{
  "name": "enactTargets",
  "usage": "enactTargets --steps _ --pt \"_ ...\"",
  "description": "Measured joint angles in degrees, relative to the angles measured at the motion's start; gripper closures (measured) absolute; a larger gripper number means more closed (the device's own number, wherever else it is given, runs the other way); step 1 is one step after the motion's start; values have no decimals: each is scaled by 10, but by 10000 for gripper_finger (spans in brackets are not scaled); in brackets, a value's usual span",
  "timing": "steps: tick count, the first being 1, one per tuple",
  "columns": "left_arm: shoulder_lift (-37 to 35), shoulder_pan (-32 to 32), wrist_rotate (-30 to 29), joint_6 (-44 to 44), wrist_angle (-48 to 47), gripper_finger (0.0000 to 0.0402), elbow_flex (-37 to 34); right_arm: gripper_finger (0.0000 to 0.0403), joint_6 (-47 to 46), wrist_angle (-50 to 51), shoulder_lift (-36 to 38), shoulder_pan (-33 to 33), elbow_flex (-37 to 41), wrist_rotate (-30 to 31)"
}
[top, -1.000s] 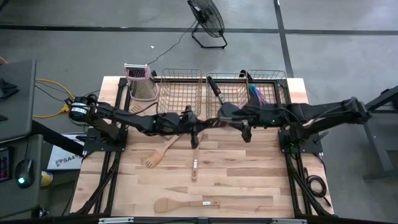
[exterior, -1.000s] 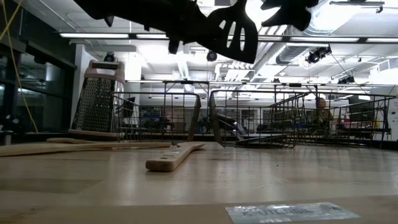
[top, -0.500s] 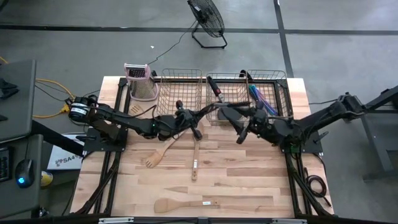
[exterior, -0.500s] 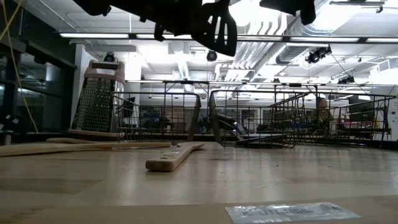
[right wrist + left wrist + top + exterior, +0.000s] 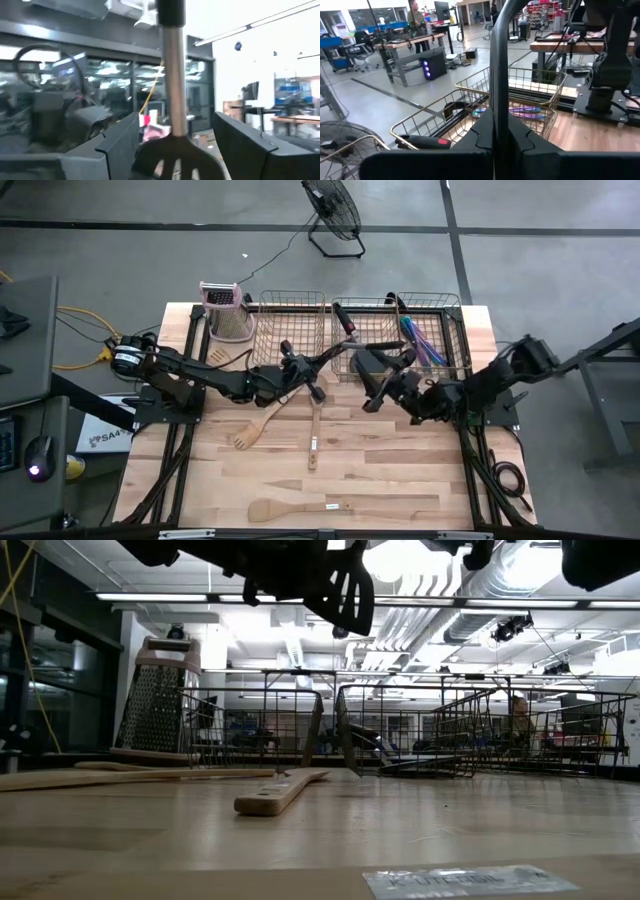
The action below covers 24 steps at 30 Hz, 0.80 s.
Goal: Pick & Place Kitchen Items
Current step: Put the black slotted turner spatula into the middle mesh basket
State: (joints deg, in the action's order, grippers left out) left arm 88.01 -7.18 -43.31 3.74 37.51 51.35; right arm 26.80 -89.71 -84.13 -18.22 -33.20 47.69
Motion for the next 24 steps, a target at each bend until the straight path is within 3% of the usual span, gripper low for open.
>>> enactTargets --steps 3,8,20,24 --pt "0 0 -10 3 0 396 0 158 15 1 -6 7 -10 19" --pt "0 0 -12 5 0 396 0 158 -10 0 -5 31 -29 -40" --pt "0 0 -14 5 -6 396 0 159 4 -1 -5 45 -77 -60" --pt "0 0 -14 5 -8 396 0 182 4 -1 -5 45 -77 -56"
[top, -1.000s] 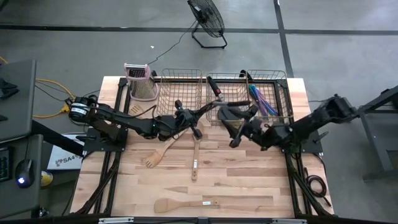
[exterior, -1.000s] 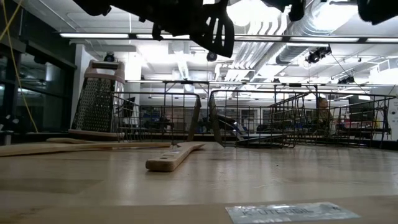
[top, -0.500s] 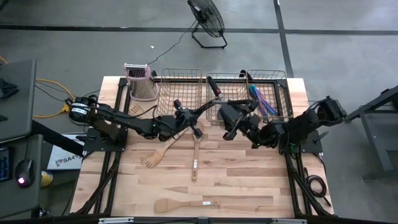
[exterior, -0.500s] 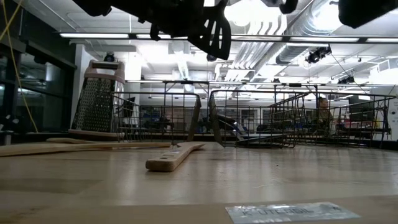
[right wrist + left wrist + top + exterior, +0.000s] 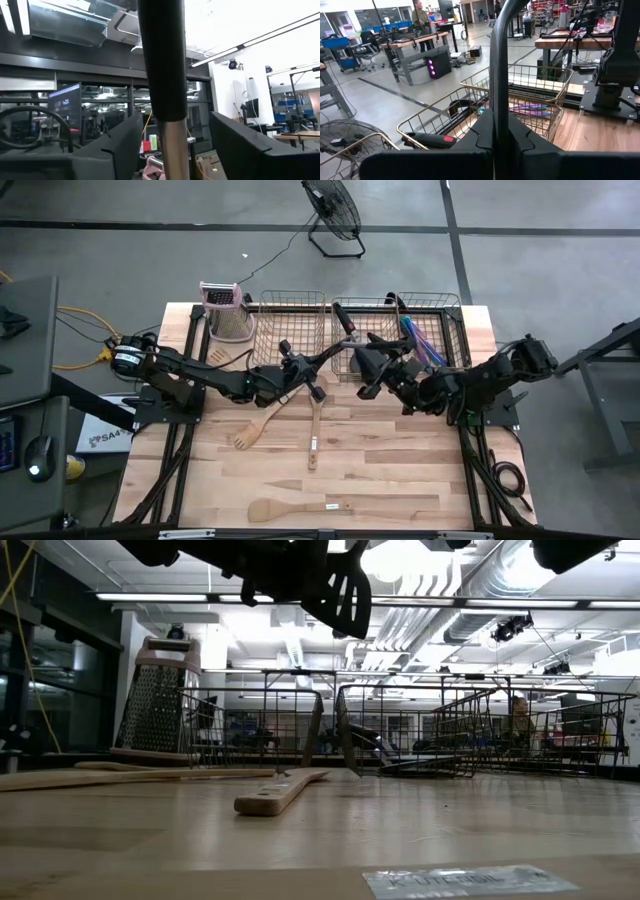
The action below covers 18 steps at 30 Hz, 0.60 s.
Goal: Pick & Place Kitchen Items
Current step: Put the black slotted turner spatula into the middle mesh basket
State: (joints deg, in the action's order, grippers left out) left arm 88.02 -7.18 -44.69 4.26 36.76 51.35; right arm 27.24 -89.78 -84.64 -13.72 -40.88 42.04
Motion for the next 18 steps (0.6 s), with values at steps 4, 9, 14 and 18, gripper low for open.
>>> enactTargets --steps 4,9,14,18 --pt "0 0 0 0 -1 396 0 237 0 1 0 0 0 0" --pt "0 0 2 0 -5 396 0 316 1 2 0 0 0 0" --pt "0 0 0 -2 -7 396 0 342 24 3 0 0 0 0" --pt "0 0 10 -2 -13 396 0 342 26 5 0 -2 0 12"
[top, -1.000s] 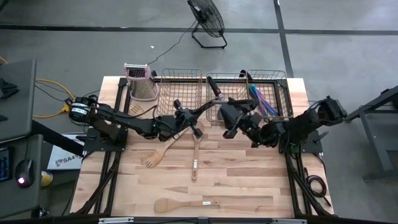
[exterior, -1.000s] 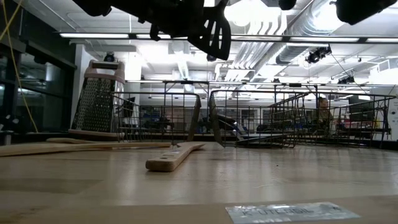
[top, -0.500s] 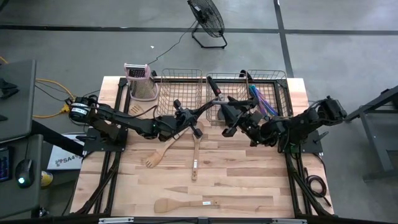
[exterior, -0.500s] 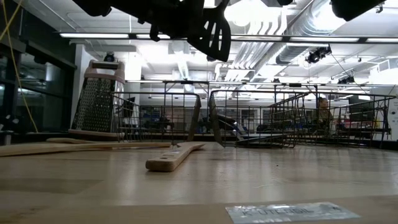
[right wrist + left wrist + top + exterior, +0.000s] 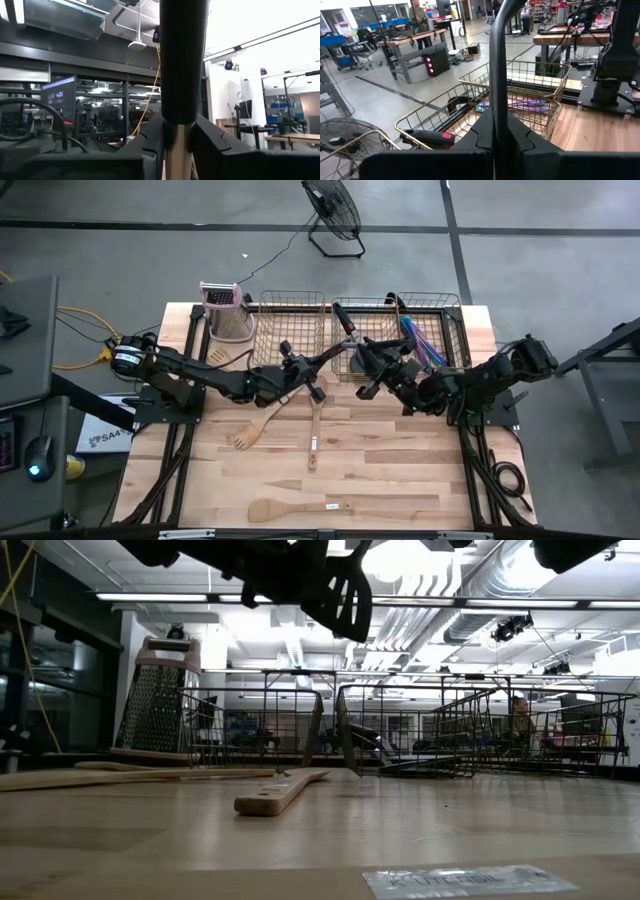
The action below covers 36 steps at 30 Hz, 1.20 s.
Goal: Pick & Place Kitchen Items
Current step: Put the black slotted turner spatula into the middle mesh basket
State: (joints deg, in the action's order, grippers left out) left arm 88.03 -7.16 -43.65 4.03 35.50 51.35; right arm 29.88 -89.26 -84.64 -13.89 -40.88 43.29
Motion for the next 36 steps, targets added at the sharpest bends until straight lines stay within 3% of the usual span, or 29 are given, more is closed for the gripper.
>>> enactTargets --steps 3,11,16,26,32,36 --pt "0 0 9 0 -6 380 0 342 2 5 0 0 0 8" --pt "0 0 27 47 -26 290 0 342 47 23 6 -1 0 50" --pt "-20 -1 29 51 -51 250 0 342 97 78 49 -1 0 94" --pt "-65 -1 74 -29 -165 241 0 342 92 355 199 22 0 175" --pt "-65 0 110 -45 -175 240 0 342 30 466 265 42 0 159" --pt "-70 0 122 -47 -198 240 0 342 -29 535 289 57 0 117"
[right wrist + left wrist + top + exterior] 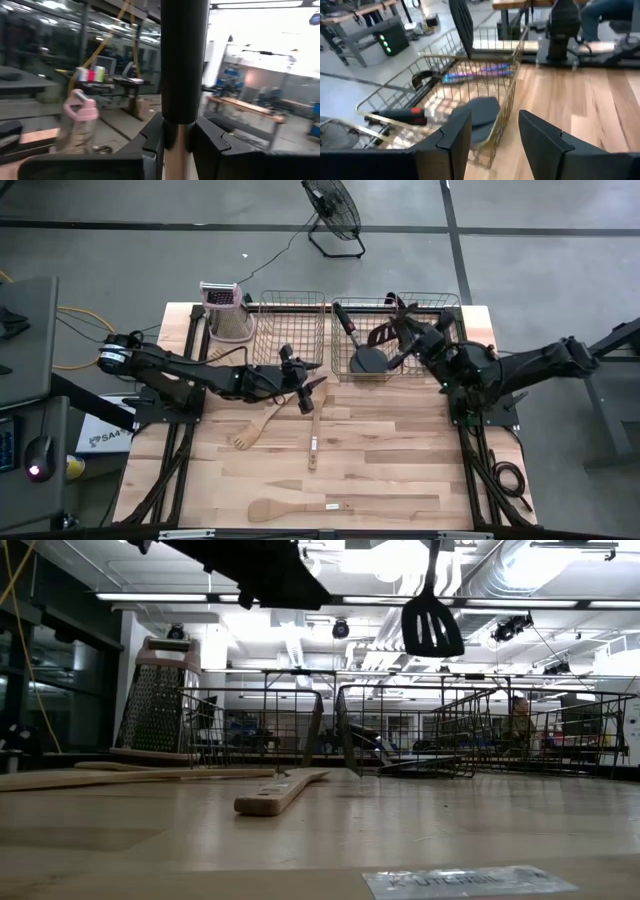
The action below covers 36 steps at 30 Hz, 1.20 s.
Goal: Pick & Place Kitchen Items
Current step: Put the black slotted turner spatula into the middle mesh basket
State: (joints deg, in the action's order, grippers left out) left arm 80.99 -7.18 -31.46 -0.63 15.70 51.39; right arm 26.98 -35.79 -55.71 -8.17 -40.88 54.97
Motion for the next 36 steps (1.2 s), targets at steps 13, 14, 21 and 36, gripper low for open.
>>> enactTargets --steps 13,14,21,36 --pt "-72 0 -6 -33 -120 240 -5 342 -239 227 -10 125 -59 -216" --pt "-76 0 -6 -37 -121 240 -8 342 -253 254 -14 135 -76 -230" --pt "-86 0 -6 -64 -121 240 -34 342 -277 415 -87 201 -207 -309" --pt "-86 0 -1 -93 -120 240 -43 342 -319 534 -263 318 -304 -423"
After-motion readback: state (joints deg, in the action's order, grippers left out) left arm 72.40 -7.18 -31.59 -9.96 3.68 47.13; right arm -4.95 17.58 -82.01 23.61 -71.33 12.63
